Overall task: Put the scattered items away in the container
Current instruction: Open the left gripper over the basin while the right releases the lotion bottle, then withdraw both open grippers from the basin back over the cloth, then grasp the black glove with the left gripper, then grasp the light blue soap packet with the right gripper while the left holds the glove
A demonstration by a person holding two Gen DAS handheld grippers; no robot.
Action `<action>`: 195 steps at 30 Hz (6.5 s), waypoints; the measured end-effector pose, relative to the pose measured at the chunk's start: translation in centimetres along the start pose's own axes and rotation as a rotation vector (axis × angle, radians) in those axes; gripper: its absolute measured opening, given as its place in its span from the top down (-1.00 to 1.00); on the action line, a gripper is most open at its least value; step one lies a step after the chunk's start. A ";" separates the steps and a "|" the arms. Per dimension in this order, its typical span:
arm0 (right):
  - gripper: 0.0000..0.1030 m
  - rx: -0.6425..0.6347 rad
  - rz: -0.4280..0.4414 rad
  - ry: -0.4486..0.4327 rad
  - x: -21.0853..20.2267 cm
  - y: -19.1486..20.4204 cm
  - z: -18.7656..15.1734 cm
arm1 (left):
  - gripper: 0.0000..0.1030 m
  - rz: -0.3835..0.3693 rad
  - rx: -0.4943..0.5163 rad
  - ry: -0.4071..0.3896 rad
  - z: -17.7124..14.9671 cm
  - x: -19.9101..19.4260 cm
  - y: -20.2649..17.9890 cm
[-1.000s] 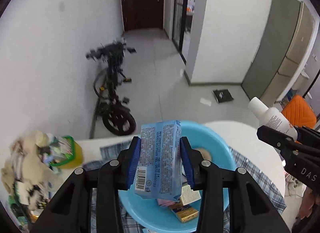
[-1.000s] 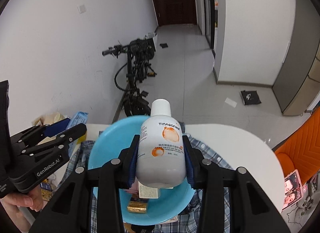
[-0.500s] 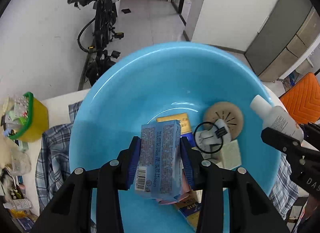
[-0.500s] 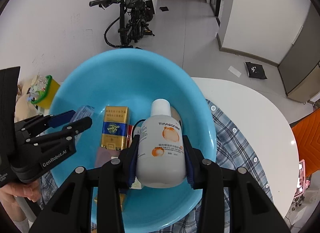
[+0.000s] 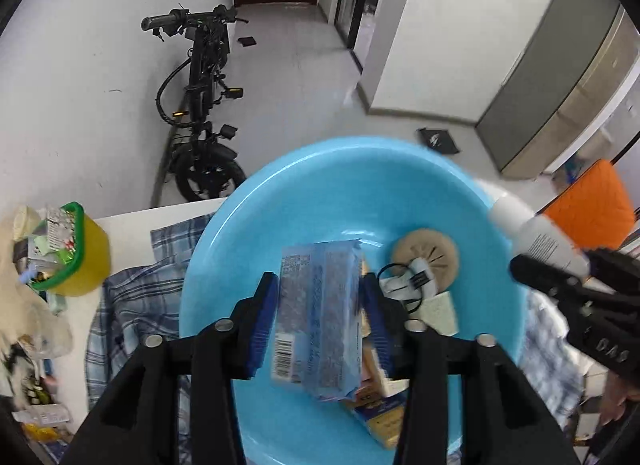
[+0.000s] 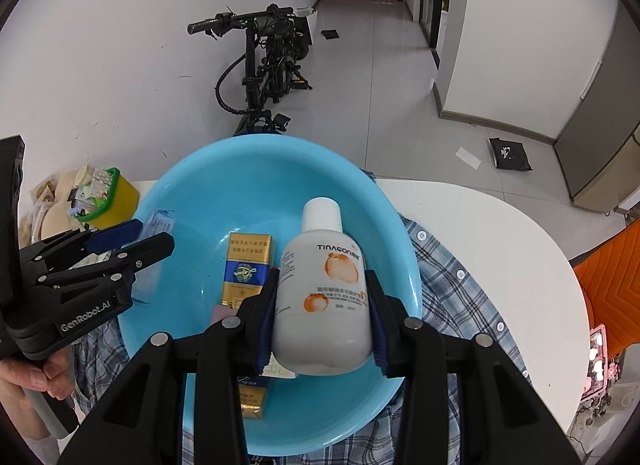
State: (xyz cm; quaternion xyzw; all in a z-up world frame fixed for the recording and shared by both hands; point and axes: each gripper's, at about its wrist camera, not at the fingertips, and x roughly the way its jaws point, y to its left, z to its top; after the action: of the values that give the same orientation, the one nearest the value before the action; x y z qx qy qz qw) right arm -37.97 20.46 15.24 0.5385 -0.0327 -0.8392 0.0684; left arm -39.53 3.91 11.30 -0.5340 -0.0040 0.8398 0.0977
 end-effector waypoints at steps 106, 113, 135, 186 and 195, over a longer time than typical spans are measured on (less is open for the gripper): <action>-1.00 -0.080 -0.153 -0.577 -5.3 3.2 -42.6 | -1.00 0.021 0.193 -0.485 -42.0 -8.5 -3.1; -1.00 -0.126 -0.135 -0.584 -4.6 4.2 -44.0 | -1.00 0.003 0.144 -0.368 -45.7 -8.7 -2.3; -1.00 -0.075 -0.128 -0.564 -3.8 2.3 -42.1 | -1.00 -0.069 0.380 -0.282 -33.0 -1.4 -8.1; -1.00 -0.289 0.133 -0.389 -0.5 8.3 -37.3 | -0.06 0.064 0.096 -0.308 -38.6 -5.4 2.6; -1.00 -0.537 0.336 -0.286 1.2 10.4 -39.7 | -0.06 0.045 0.101 -0.308 -39.1 -5.3 2.4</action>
State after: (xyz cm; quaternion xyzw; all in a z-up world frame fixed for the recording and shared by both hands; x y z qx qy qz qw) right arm -1.56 10.77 -1.10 0.3651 0.0918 -0.8619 0.3397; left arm -2.65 -3.18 -1.00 -0.3933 0.0354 0.9128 0.1040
